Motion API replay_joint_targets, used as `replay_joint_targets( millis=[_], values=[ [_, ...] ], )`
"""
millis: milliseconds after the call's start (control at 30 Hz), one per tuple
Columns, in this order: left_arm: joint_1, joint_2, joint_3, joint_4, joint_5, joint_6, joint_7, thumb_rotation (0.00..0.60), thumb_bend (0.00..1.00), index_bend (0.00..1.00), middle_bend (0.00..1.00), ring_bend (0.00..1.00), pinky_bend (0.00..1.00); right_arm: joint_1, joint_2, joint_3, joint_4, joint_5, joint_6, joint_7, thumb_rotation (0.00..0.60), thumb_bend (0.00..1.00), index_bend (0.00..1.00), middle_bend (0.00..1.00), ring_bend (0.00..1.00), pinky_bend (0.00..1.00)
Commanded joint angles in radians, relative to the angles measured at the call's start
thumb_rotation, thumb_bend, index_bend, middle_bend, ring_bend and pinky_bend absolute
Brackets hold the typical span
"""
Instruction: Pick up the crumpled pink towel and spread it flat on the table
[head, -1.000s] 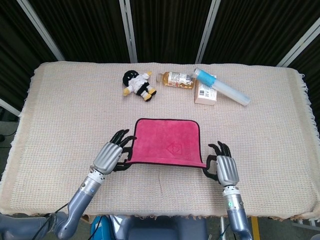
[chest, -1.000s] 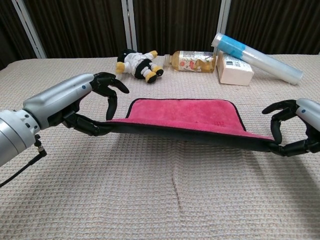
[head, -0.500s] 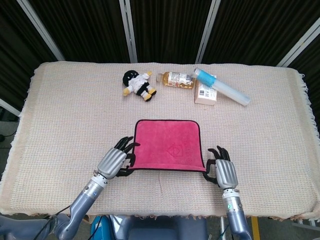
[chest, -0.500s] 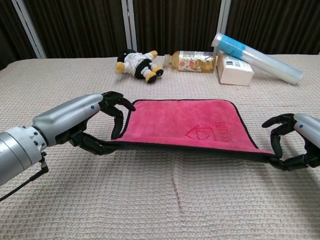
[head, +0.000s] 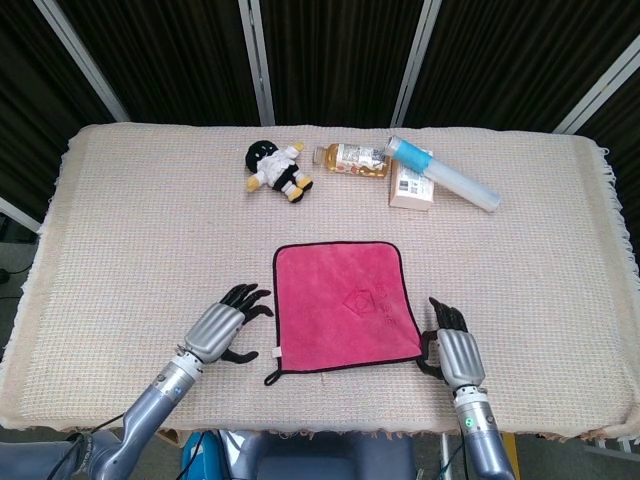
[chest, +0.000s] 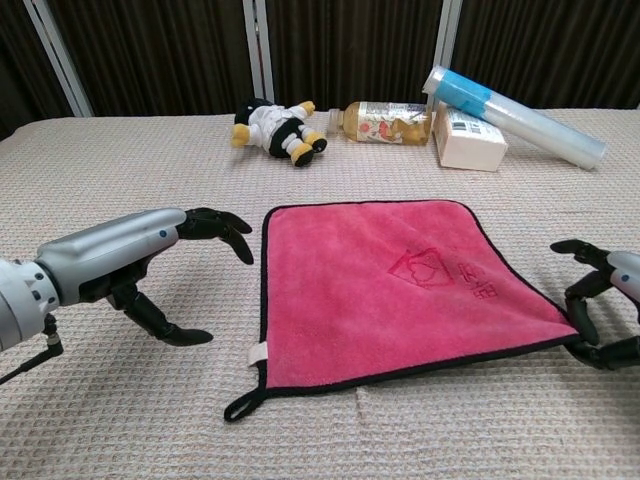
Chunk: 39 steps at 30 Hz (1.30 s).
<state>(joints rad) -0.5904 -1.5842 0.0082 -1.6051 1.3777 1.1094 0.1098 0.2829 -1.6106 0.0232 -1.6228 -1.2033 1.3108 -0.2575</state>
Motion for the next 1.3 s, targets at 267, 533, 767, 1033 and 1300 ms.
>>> replay_joint_targets(
  millis=[267,533,767,1033,1300],
  values=[
    [0.054,0.036,0.023,-0.052,0.021,0.03,-0.049,0.6,0.22,0.25,0.08,0.0,0.0,-0.035,0.034,-0.016,0.027,-0.03,0.009,0.024,0.6,0.45,0.0,0.0,0.0,0.0],
    [0.08,0.033,0.037,-0.062,0.047,0.05,-0.028,0.6,0.22,0.25,0.08,0.0,0.0,-0.053,0.08,-0.027,0.019,-0.036,0.008,-0.003,0.6,0.28,0.0,0.0,0.0,0.0],
    [0.097,0.031,0.04,-0.068,0.069,0.065,-0.02,0.6,0.22,0.25,0.08,0.0,0.0,-0.058,0.085,-0.025,0.042,-0.055,0.039,-0.106,0.6,0.23,0.0,0.0,0.0,0.0],
    [0.096,0.038,0.036,-0.075,0.079,0.045,0.002,0.6,0.26,0.24,0.08,0.0,0.0,-0.082,0.106,-0.003,0.04,-0.089,0.091,-0.092,0.6,0.23,0.0,0.0,0.0,0.0],
    [0.053,0.022,0.036,-0.123,0.056,-0.044,0.184,0.6,0.54,0.21,0.08,0.0,0.0,-0.1,0.148,0.003,0.022,-0.138,0.113,-0.026,0.6,0.23,0.0,0.0,0.0,0.0]
  ],
)
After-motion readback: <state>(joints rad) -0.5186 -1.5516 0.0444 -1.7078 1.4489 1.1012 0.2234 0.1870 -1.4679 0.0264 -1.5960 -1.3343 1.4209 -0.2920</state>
